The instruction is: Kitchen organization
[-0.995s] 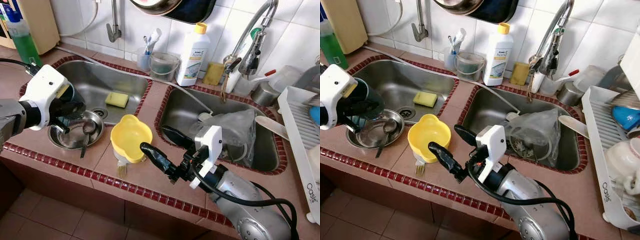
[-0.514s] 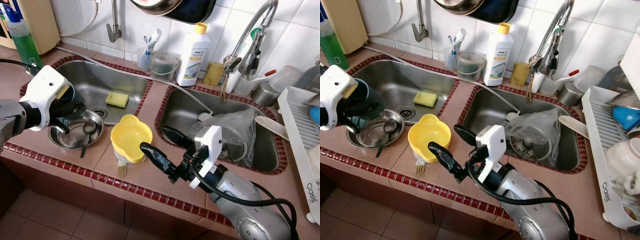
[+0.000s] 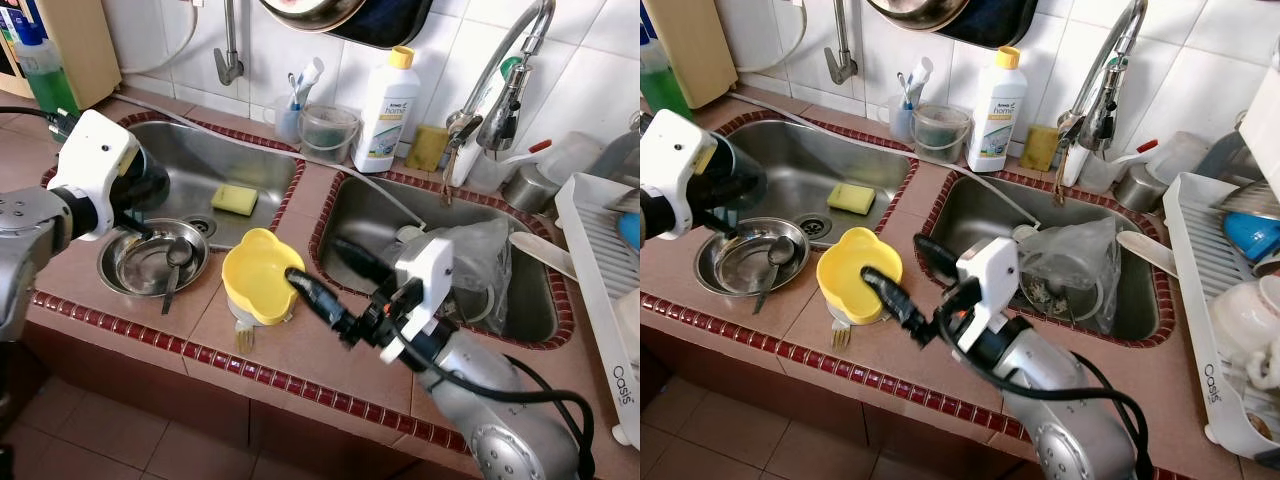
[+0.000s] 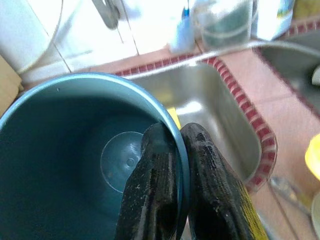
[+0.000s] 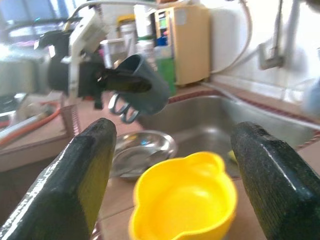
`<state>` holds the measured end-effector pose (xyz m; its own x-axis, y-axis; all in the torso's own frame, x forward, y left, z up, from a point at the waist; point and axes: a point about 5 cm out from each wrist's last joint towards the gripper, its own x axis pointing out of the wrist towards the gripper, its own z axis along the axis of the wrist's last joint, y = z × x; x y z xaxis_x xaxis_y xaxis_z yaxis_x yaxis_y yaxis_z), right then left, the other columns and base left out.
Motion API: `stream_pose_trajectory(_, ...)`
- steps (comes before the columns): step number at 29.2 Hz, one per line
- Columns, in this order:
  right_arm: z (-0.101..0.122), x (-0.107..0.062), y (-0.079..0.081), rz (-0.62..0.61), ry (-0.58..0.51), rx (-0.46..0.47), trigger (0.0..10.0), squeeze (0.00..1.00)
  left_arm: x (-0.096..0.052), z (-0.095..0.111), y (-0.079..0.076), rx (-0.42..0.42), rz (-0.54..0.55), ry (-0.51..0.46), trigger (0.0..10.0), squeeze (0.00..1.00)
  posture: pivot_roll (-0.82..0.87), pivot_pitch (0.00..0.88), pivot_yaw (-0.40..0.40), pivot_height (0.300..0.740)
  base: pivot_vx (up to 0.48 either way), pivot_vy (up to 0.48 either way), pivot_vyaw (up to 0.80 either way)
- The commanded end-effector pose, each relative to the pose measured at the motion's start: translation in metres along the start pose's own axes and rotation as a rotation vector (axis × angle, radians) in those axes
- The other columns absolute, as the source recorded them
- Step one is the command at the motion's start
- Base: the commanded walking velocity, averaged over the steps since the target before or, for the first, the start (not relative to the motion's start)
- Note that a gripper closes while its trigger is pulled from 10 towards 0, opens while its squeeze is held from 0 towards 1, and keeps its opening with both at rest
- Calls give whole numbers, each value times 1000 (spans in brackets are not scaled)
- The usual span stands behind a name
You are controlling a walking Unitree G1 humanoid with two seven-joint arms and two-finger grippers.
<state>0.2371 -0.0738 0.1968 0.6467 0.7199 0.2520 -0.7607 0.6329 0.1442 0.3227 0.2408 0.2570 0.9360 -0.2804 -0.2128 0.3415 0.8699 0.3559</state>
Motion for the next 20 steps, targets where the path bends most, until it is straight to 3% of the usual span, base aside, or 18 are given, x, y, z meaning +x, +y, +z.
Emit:
stream_pose_trajectory(1,6,-2,-10,-54,-23,-29,10000,0,1,12,3,2,32,-60,10000,0,112,35,-90,740,0,0,0)
stream_pose_trajectory(6,14,-1,-24,-134,-62,-64,10000,0,12,14,2,-45,111,-136,10000,0,98,29,-90,740,0,0,0)
stream_pose_trajectory(10,22,2,-39,-208,-94,-103,10000,0,26,9,0,-91,153,-142,10000,0,84,30,-85,740,0,0,0)
stream_pose_trajectory(14,35,9,-53,-263,-142,-142,10000,0,40,16,-9,-164,126,-212,10000,0,71,23,-82,740,0,0,0)
stream_pose_trajectory(20,42,12,-61,-283,-171,-166,10000,0,55,20,-15,-294,106,-270,10000,0,65,14,-80,740,0,0,0)
